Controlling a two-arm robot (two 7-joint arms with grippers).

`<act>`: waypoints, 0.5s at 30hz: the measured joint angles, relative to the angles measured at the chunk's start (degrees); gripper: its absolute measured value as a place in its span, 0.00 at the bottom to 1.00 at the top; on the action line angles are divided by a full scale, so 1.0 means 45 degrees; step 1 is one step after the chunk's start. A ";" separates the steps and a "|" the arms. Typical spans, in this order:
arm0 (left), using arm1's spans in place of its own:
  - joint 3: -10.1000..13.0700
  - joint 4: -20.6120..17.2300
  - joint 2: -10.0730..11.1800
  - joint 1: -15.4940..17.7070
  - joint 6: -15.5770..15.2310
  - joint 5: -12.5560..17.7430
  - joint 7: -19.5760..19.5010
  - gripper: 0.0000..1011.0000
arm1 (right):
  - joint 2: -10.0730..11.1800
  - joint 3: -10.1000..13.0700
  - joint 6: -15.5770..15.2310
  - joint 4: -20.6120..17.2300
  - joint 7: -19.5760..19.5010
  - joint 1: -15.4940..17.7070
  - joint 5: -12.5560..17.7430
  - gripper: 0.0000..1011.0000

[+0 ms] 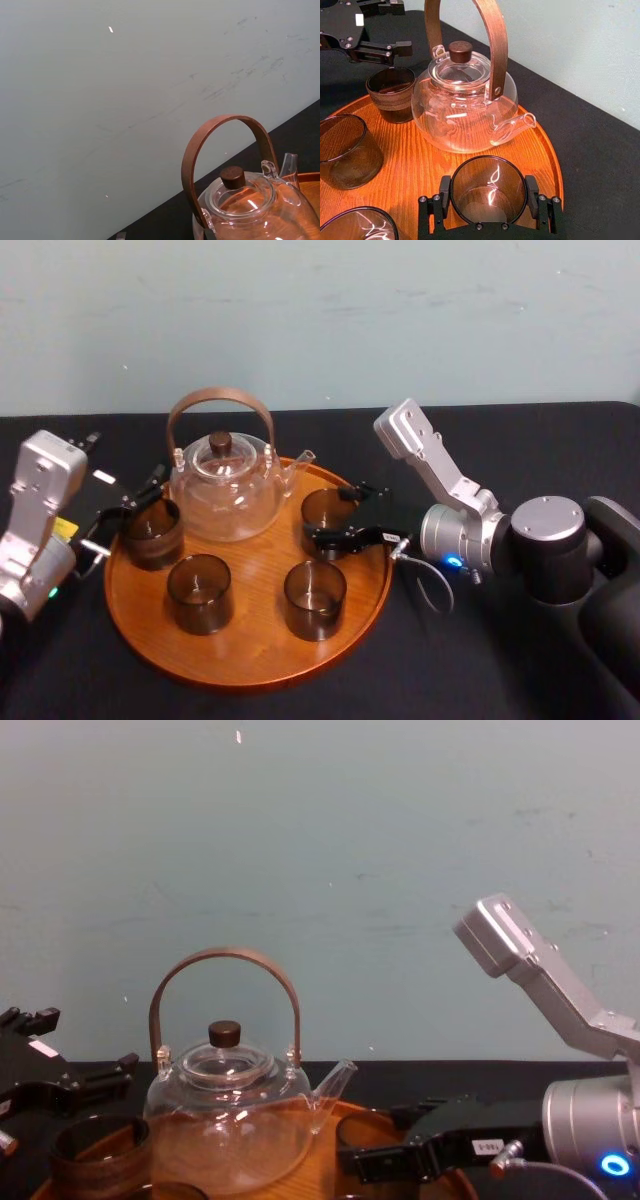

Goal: Pick up the glass from the table and place it on the tray.

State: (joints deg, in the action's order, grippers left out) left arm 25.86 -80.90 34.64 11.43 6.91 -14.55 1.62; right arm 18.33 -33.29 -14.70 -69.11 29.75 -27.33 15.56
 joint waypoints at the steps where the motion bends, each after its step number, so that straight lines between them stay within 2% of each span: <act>1: 0.0000 0.0000 0.0000 0.0000 0.0001 0.0000 0.0000 0.99 | 0.0001 -0.0001 0.0000 0.0000 0.0000 0.0001 0.0000 0.89; 8: 0.0000 0.0000 0.0000 0.0000 0.0000 0.0000 0.0000 0.99 | 0.0007 -0.0006 0.0000 -0.0003 0.0001 0.0003 0.0006 0.90; 11: 0.0000 0.0000 0.0000 0.0000 0.0000 0.0000 0.0000 0.99 | 0.0011 -0.0008 -0.0005 -0.0002 0.0004 0.0005 0.0004 0.93; 12: 0.0000 0.0001 0.0000 0.0000 0.0000 0.0000 0.0000 0.99 | 0.0014 -0.0007 -0.0005 -0.0002 0.0005 0.0005 0.0005 0.98; 15: 0.0000 0.0001 0.0000 0.0000 0.0001 -0.0001 0.0000 0.99 | 0.0015 -0.0007 -0.0006 -0.0005 0.0007 0.0006 0.0007 0.99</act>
State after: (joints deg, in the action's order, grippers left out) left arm 25.86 -80.90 34.65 11.43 6.91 -14.55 1.62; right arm 18.40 -33.32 -14.72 -69.13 29.78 -27.31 15.59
